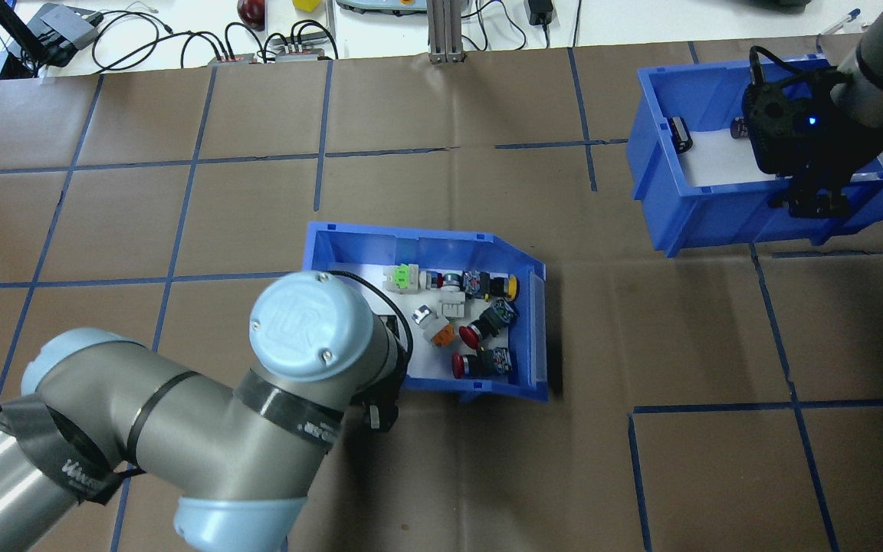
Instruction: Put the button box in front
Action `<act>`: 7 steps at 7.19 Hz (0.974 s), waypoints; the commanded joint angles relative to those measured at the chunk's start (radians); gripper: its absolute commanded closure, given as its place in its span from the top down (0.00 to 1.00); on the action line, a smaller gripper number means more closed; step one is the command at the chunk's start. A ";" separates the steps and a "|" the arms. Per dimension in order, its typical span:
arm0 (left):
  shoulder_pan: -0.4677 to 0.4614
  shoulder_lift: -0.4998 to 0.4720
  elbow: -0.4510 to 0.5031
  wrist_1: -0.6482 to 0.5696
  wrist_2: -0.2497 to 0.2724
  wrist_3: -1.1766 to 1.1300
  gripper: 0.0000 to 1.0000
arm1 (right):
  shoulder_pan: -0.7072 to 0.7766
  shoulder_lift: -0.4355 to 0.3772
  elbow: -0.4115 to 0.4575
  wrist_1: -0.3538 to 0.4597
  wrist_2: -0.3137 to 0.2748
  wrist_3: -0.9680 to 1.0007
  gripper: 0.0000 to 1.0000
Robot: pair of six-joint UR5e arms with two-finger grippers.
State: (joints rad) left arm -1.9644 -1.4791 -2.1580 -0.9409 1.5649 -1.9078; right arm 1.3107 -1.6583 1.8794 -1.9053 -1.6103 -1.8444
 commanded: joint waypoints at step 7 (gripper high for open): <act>0.107 -0.520 0.546 0.024 -0.164 0.038 0.01 | -0.070 -0.055 0.179 -0.143 0.067 -0.035 0.08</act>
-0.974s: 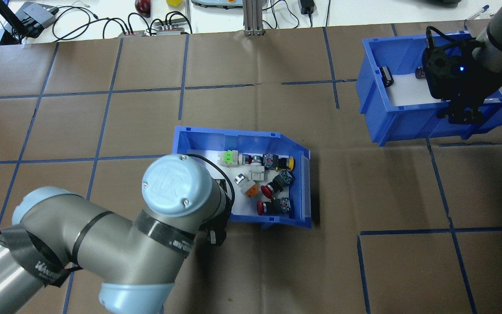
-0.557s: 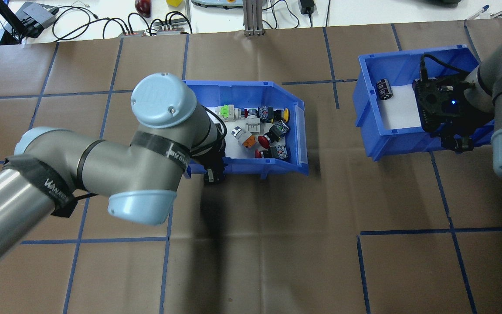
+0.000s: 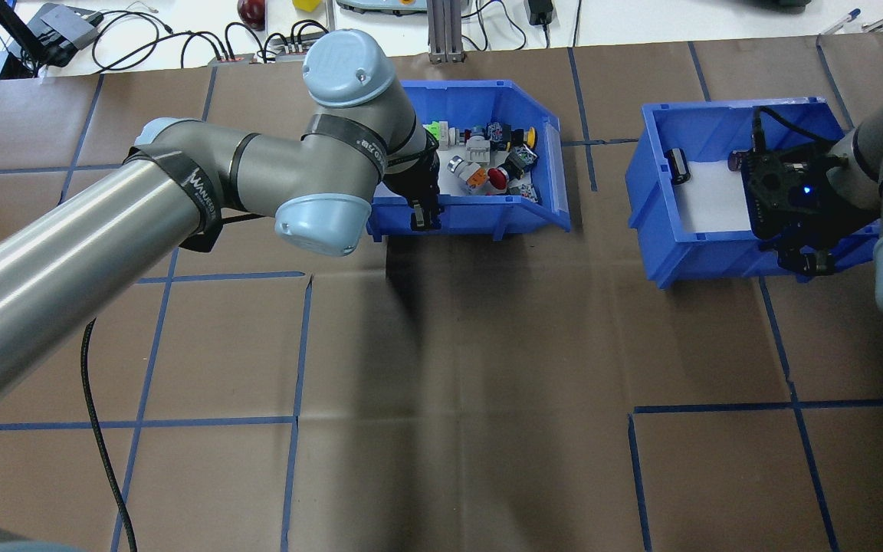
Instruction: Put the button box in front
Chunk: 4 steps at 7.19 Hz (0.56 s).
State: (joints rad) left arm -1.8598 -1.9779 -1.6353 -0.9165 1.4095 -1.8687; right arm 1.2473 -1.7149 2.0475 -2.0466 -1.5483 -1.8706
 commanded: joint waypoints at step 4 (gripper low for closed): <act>0.018 -0.071 0.044 0.007 -0.011 0.028 0.04 | -0.006 0.009 0.011 -0.003 -0.007 -0.034 0.08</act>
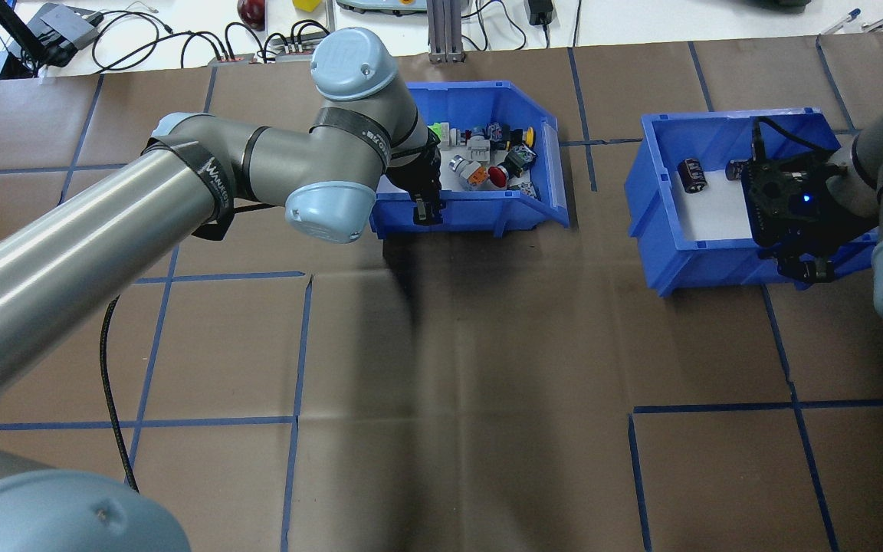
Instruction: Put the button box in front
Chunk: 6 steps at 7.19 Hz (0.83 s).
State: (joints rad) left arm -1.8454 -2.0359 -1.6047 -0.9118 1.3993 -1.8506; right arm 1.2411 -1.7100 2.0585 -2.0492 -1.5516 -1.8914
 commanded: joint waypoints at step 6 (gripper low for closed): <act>-0.002 -0.021 0.054 -0.015 0.007 0.086 0.98 | 0.000 0.003 0.002 0.010 -0.008 -0.012 0.08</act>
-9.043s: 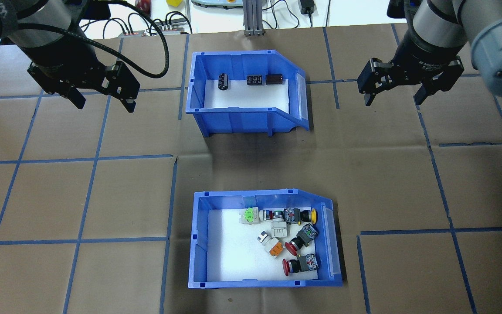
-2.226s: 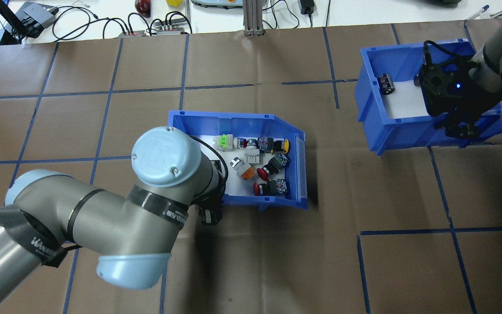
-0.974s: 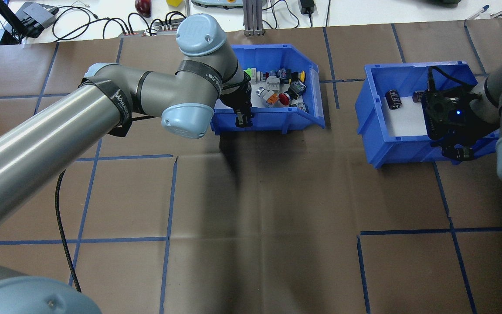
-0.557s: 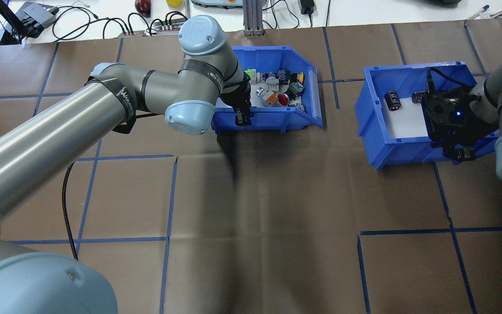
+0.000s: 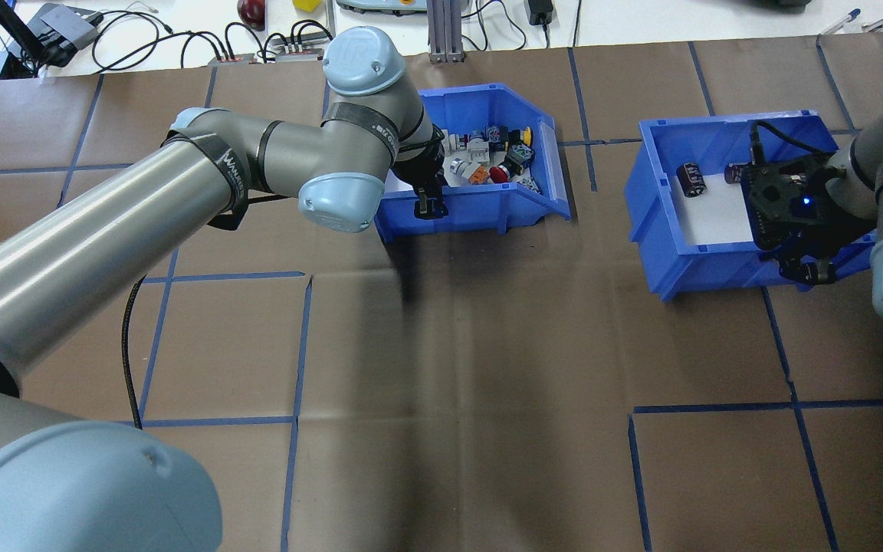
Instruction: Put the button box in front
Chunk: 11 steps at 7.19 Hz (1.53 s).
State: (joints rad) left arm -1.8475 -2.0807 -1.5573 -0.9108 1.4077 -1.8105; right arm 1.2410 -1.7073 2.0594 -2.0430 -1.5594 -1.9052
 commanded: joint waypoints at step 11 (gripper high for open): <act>0.186 0.559 -0.073 -0.562 0.226 1.826 0.98 | 0.193 -0.219 0.243 0.023 -0.022 0.277 0.09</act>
State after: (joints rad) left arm -1.6928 -1.5390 -1.6177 -1.4733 1.6323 -0.1645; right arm 1.3517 -1.9087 2.2824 -2.0211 -1.5820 -1.7135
